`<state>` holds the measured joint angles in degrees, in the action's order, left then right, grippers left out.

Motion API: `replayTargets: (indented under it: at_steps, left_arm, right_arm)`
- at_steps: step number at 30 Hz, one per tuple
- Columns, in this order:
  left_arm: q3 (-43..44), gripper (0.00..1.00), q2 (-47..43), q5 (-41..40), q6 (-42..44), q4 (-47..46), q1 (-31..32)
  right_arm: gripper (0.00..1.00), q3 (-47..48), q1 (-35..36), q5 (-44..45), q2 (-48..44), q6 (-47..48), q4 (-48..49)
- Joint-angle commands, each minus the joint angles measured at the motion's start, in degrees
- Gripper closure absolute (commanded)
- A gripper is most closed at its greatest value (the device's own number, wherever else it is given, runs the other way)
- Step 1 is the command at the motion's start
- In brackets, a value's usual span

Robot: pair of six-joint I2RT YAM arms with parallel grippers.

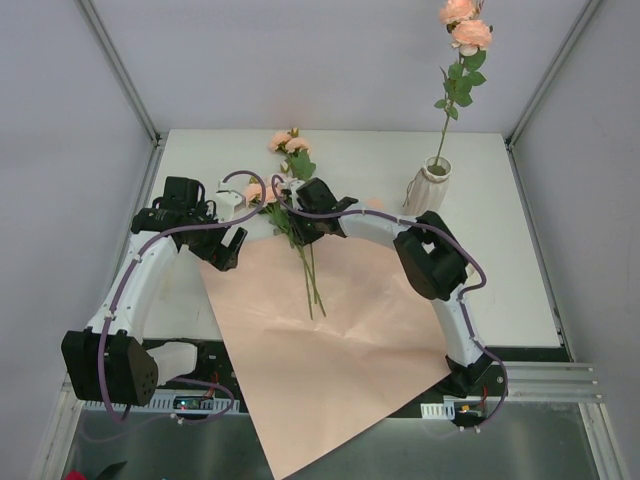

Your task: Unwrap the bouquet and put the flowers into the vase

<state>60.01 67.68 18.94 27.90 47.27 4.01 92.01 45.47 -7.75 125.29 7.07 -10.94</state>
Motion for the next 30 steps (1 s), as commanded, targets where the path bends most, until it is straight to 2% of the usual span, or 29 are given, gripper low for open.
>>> replayTargets:
  at_steps: [1, 2, 5, 8, 21, 24, 27, 28, 30]
  left_arm:
    - [-0.3, 0.1, -1.7, -0.3, 0.8, -0.1, -0.7]
    - [-0.4, 0.1, -1.7, -0.3, 0.7, -0.2, -0.7]
    - [-0.2, 0.1, -1.9, -0.3, 0.7, -0.2, -0.7]
    - [-0.1, 0.1, -2.1, -0.5, 0.7, -0.2, -0.7]
    - [1.2, 0.09, -2.5, -0.3, 0.2, -0.2, -0.7]
    - [1.5, 0.09, -2.6, 0.0, 0.1, -0.2, -0.7]
    - [1.8, 0.09, -2.6, 0.1, 0.0, -0.2, -0.7]
    - [1.9, 0.09, -2.6, 0.2, 0.0, -0.1, -0.7]
    - [2.1, 0.09, -2.6, 0.2, -0.1, -0.1, -0.8]
  right_arm:
    - [0.73, 2.1, 0.2, 1.8, 0.3, -0.7, -1.3]
    - [0.8, 2.2, 0.2, 2.0, 0.0, -0.8, -1.3]
    - [0.9, 1.7, 0.2, 2.3, -1.8, -1.3, -0.6]
    - [0.97, 1.1, 0.3, 2.1, -5.0, -2.3, 0.9]
    - [0.99, 1.9, 1.7, 1.6, -22.9, -0.9, 4.3]
    - [0.99, 0.5, 1.5, 5.4, -30.0, 4.8, 8.6]
    - [0.99, -5.3, -0.3, 8.0, -36.3, 11.9, 21.8]
    - [0.99, -6.9, -1.2, 9.5, -37.6, 13.2, 29.2]
    - [0.99, -6.2, -5.3, 9.0, -39.5, 14.4, 32.1]
